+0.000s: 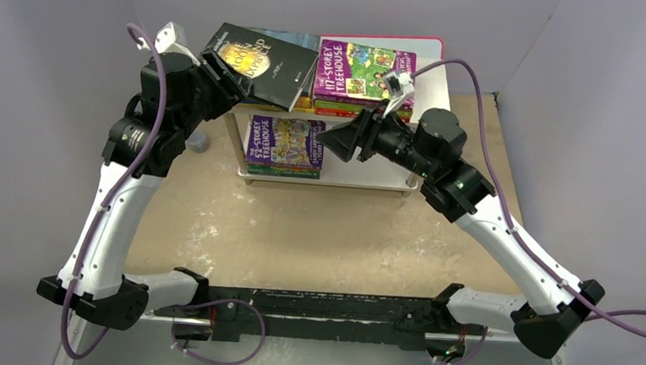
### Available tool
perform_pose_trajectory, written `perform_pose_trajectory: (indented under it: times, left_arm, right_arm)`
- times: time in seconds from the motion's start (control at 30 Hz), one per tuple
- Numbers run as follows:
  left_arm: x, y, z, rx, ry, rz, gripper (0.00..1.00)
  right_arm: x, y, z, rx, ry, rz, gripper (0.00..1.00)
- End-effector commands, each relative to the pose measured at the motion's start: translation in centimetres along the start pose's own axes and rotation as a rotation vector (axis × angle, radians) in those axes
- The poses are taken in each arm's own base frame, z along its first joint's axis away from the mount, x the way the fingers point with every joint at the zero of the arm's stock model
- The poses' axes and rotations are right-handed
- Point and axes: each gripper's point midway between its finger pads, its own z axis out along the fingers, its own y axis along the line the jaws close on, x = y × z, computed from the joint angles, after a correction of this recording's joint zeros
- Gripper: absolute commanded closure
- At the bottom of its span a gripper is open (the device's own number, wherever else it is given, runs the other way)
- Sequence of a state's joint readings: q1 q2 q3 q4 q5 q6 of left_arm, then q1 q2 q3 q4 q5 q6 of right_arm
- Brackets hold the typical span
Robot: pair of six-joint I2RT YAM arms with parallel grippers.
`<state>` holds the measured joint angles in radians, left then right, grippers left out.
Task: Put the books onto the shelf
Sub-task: Place the book on the shelf.
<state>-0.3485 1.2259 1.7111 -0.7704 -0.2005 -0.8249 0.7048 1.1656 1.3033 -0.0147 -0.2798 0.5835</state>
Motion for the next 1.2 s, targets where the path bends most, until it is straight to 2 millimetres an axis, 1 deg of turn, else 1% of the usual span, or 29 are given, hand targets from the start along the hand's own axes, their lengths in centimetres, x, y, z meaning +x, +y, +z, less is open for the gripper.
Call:
perform_pose_trajectory:
  times: [0.0,0.13,0.27,0.33,0.4,0.47,0.5,0.6,0.63,0.7,0.73,0.77,0.8,0.87,0.93,1.03,1.1,1.17]
  left_arm:
    - [-3.1,0.8,-3.5,-0.039,-0.105,0.094,0.40]
    - [-4.5,2.7,-4.9,-0.129,-0.165,0.149,0.39]
    - [-7.2,4.3,-6.8,-0.229,-0.274,0.170,0.39]
    - [-8.6,4.6,-7.6,-0.263,-0.335,0.142,0.34]
    - [-9.5,3.9,-7.8,-0.245,-0.367,0.123,0.30]
    - [-10.1,2.9,-7.4,-0.219,-0.376,0.124,0.27]
    - [-10.1,2.9,-6.4,-0.240,-0.370,0.132,0.27]
    - [-10.5,2.8,-4.4,-0.285,-0.367,0.162,0.26]
    - [-10.5,2.5,-3.7,-0.283,-0.361,0.170,0.25]
    - [-10.6,1.9,-2.4,-0.253,-0.340,0.180,0.25]
    - [-10.8,1.6,-1.8,-0.223,-0.323,0.179,0.25]
    - [-11.1,1.7,-1.0,-0.192,-0.305,0.171,0.25]
    - [-11.6,2.1,-0.3,-0.161,-0.285,0.158,0.25]
    - [-12.0,3.4,1.1,-0.145,-0.245,0.136,0.25]
    - [-11.8,4.2,2.2,-0.122,-0.194,0.127,0.25]
    - [-11.1,4.5,2.9,-0.055,-0.143,0.116,0.26]
    - [-11.1,4.2,2.6,-0.004,-0.138,0.101,0.26]
    - [-11.3,4.1,2.4,0.031,-0.134,0.092,0.26]
  right_arm:
    - [-2.0,1.4,0.3,-0.043,-0.021,-0.076,0.39]
    - [-2.6,2.0,0.8,-0.068,-0.019,-0.103,0.42]
    - [-2.8,2.3,1.5,-0.080,0.010,-0.165,0.45]
    - [-2.7,2.5,1.9,-0.079,0.024,-0.193,0.44]
    - [-2.5,2.1,2.8,-0.052,0.043,-0.216,0.42]
    - [-2.5,1.7,3.6,-0.019,0.060,-0.242,0.40]
    - [-2.5,1.5,3.9,0.000,0.063,-0.252,0.40]
    - [-2.4,0.9,4.9,0.051,0.081,-0.283,0.38]
    - [-2.1,0.7,5.2,0.068,0.094,-0.298,0.37]
    - [-2.3,0.9,5.6,0.100,0.092,-0.336,0.37]
    - [-1.9,0.7,5.9,0.122,0.103,-0.358,0.37]
    - [-2.4,0.9,6.1,0.140,0.096,-0.380,0.37]
    - [-2.1,1.0,6.4,0.154,0.106,-0.397,0.37]
    - [-2.3,0.8,6.8,0.200,0.105,-0.427,0.38]
    - [-2.4,0.6,7.2,0.244,0.108,-0.449,0.39]
    - [-2.3,0.0,7.9,0.312,0.111,-0.484,0.40]
    - [-2.4,-0.1,8.4,0.331,0.109,-0.500,0.42]
    - [-2.7,-0.3,8.7,0.352,0.103,-0.510,0.46]
